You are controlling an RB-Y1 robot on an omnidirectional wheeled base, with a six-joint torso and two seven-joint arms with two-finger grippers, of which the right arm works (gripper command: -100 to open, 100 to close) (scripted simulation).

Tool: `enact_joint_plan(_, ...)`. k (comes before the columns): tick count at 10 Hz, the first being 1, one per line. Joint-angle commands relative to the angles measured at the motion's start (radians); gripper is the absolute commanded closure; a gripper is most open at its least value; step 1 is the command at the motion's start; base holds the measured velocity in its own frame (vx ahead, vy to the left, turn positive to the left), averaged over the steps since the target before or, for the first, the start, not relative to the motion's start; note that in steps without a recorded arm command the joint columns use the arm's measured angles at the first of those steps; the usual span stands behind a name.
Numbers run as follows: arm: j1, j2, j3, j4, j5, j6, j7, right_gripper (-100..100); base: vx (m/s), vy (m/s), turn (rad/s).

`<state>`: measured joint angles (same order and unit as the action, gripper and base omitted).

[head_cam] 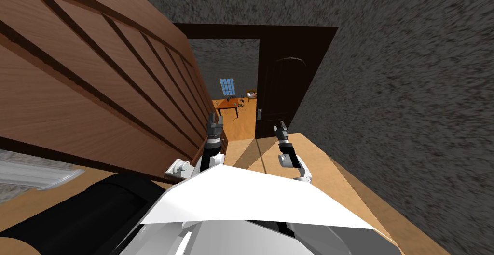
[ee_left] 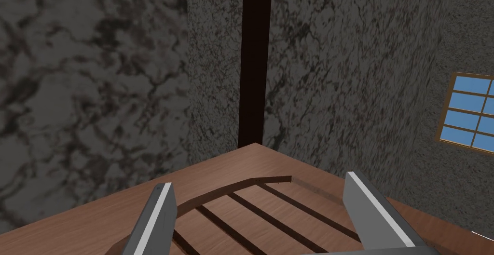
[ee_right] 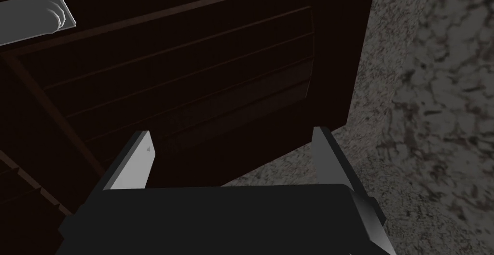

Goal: Pull the door open

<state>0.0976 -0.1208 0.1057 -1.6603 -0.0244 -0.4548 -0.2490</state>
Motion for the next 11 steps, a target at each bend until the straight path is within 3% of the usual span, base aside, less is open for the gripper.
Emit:
enact_joint_plan(1,-0.025,-0.003,0.012,0.042,0.006,0.001,-0.007,-100,0.107,0.034,-0.036)
enact_joint_plan(11,-0.184,-0.026,0.076,0.314,0.040,-0.004,-0.048,-100,0.099,0.016,-0.044)
